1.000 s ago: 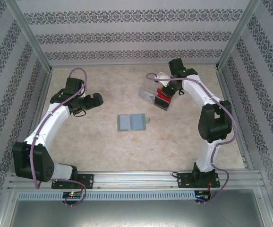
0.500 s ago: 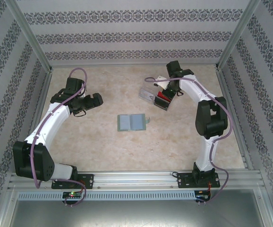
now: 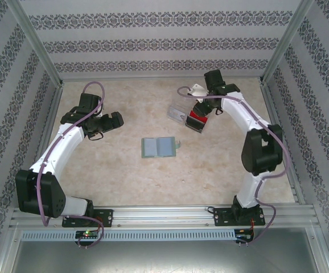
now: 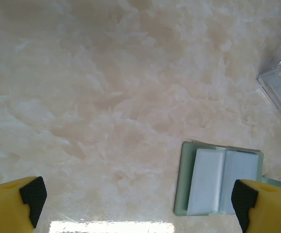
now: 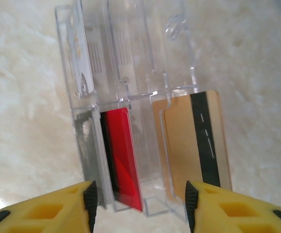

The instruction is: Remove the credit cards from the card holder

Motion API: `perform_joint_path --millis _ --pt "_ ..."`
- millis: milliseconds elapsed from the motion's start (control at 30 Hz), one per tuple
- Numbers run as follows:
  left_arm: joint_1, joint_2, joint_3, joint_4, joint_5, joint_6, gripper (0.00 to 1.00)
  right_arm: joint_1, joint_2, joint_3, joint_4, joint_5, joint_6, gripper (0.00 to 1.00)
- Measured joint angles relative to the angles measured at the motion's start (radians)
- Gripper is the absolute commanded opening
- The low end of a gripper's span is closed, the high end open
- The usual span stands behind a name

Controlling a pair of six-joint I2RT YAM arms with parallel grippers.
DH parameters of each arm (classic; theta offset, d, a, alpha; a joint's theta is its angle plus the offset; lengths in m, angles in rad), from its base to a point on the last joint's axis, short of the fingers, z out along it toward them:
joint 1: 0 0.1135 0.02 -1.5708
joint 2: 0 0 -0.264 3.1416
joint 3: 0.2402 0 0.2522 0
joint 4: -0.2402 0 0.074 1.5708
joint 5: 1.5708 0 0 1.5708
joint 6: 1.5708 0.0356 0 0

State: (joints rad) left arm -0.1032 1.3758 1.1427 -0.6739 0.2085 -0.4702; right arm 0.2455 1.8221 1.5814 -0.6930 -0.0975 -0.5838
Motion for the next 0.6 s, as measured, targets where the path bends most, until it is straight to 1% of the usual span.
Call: perform_joint_path --millis 67,167,267,400,467,600 --pt "0.0 0.0 0.0 0.0 0.003 0.0 1.0 0.024 -0.089 -0.069 0.054 0.0 0.074 0.65" --pt "0.0 0.003 0.0 0.0 0.018 0.0 1.0 0.074 -0.208 -0.187 0.145 0.0 0.195 0.65" --pt "0.0 0.007 -0.007 0.006 0.048 -0.001 0.99 0.134 -0.287 -0.293 0.227 0.01 0.341 0.65" --pt "0.0 0.026 -0.02 0.018 0.116 -0.005 0.92 0.213 -0.312 -0.383 0.294 0.049 0.549 0.65" --pt "-0.002 0.05 -0.02 0.027 0.155 -0.009 0.86 0.257 -0.312 -0.42 0.314 0.066 0.656 0.65" --pt "-0.029 0.109 -0.021 0.046 0.208 -0.019 0.76 0.336 -0.288 -0.447 0.34 0.074 0.878 0.59"
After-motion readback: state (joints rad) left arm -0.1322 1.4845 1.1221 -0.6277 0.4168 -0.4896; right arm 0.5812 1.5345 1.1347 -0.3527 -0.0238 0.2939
